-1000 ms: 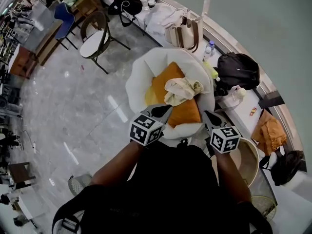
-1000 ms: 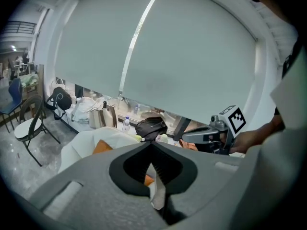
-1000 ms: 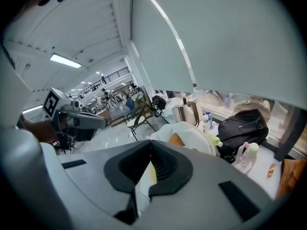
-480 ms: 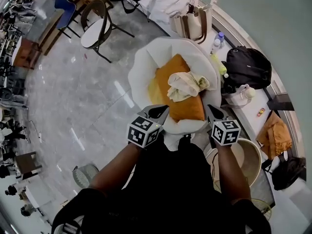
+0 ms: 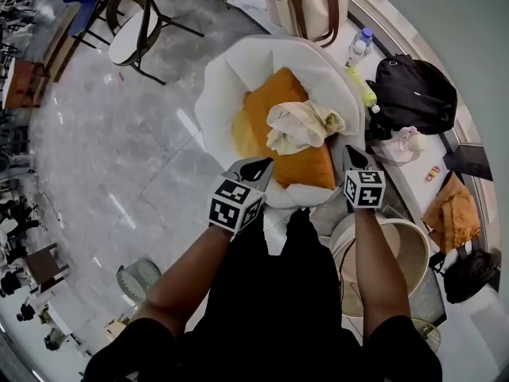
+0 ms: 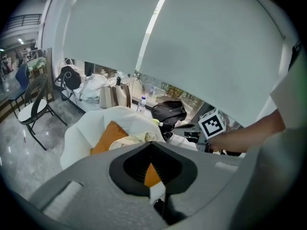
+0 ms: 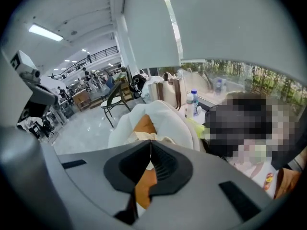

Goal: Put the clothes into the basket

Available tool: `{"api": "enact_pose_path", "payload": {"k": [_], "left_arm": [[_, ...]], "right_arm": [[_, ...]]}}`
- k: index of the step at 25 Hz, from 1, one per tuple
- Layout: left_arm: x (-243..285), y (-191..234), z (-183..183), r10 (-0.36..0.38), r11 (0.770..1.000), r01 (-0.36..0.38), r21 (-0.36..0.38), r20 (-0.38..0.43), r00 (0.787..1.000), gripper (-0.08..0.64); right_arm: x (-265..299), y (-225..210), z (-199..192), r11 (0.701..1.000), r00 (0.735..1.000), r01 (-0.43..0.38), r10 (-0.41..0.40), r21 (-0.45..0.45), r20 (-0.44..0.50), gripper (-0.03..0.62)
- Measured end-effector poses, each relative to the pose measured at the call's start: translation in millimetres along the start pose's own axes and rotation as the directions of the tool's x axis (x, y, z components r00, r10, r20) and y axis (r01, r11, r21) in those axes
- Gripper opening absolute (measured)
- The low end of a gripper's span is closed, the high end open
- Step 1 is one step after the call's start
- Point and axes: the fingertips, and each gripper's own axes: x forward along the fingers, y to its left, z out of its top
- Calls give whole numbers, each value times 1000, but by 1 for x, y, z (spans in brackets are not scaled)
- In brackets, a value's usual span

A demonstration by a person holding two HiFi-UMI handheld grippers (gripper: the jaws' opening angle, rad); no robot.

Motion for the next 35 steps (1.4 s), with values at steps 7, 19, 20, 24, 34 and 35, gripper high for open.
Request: {"api": "enact_pose_path", "payload": {"k": [7,19,20,24,34,35], "left_arm": [[21,18,-23,13,1000,-13,-6,-31,999,0],[7,53,-68,74,992,-81,-93,-77,994,0],[6,55,-68,79,991,-86,-98,-75,994,0],[2,65,-68,93,988,-100,-117,-60,994,0],[-18,67,-57,76,984,-78,-160,-16,997,0],[-22,65,-53,73,985,-73,-157,-7,997,0]], "right_arm": [[79,-44,-22,995,993,75,-80,-63,-84,17],[167,-72,-46,974,960,95,-145,-208,-239,110],[171,-74,-48,973,957,97,-149,-210,-249,114],[181,-83,-55,973,937,122,-178,-197,-300,114],[150,-58,-44,980,939,98,-149,-173,-311,44],[144,-53,-41,982,942,94,-142,-167,-304,43]]}}
